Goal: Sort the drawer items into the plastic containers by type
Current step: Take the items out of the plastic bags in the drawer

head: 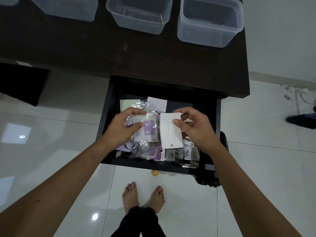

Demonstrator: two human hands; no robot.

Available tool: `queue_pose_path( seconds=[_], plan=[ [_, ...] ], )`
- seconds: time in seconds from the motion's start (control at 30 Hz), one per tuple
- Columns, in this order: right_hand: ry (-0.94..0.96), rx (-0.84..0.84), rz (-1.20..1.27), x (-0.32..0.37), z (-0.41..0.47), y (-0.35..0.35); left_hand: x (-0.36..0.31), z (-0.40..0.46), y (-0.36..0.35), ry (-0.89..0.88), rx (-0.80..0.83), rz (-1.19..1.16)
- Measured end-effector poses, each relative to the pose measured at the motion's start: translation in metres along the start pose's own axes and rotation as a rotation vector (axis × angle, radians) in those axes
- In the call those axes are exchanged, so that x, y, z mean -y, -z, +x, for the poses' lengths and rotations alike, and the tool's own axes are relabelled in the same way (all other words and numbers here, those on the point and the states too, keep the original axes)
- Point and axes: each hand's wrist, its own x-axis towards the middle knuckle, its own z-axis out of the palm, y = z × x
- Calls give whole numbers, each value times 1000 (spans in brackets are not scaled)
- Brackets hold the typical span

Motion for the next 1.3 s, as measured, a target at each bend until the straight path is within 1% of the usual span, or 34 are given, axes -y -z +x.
queue_pose_path(
  seconds=[0.07,0.17,0.27,0.3,0.37,0.4,0.53,0.6,0.77,0.83,0.93,1.0,1.1,1.23,1.3],
  plan=[
    [-17,22,-13,1,3,-9,-10,1,-9,9,21,-57],
    [-21,3,-19,2,7,-16,-23,3,-21,32,44,-163],
    [-23,-23,20,4,8,-15,-26,7,-24,25,49,-134],
    [-18,-45,-18,2,6,-11,-25,9,-24,26,34,-114],
    [28,-83,-251,-6,0,3,-20,10,-20,27,-1,-83],
    [46,-68,-387,-12,-5,10,-18,10,-17,22,-15,-71],
    [-42,150,-808,-30,-18,21,-8,9,-4,12,-44,-44],
    [-34,184,-898,-32,-17,18,-5,8,1,2,-49,-41],
    [-14,201,-1085,-35,-14,12,-3,8,9,-8,-67,-19],
    [-16,203,-1118,-38,-14,9,-2,8,9,-3,-63,-5],
    [2,221,-1112,-42,-11,11,0,8,9,0,-63,-9],
    [39,198,-1048,-42,-12,15,0,7,9,-4,-60,-19],
    [74,166,-827,-39,-17,19,-1,7,8,-6,-56,-26],
    [-6,208,-399,-24,-18,14,1,12,10,-20,-118,-19],
    [-65,259,-352,-21,-18,4,2,13,10,-21,-145,-33]
  ],
)
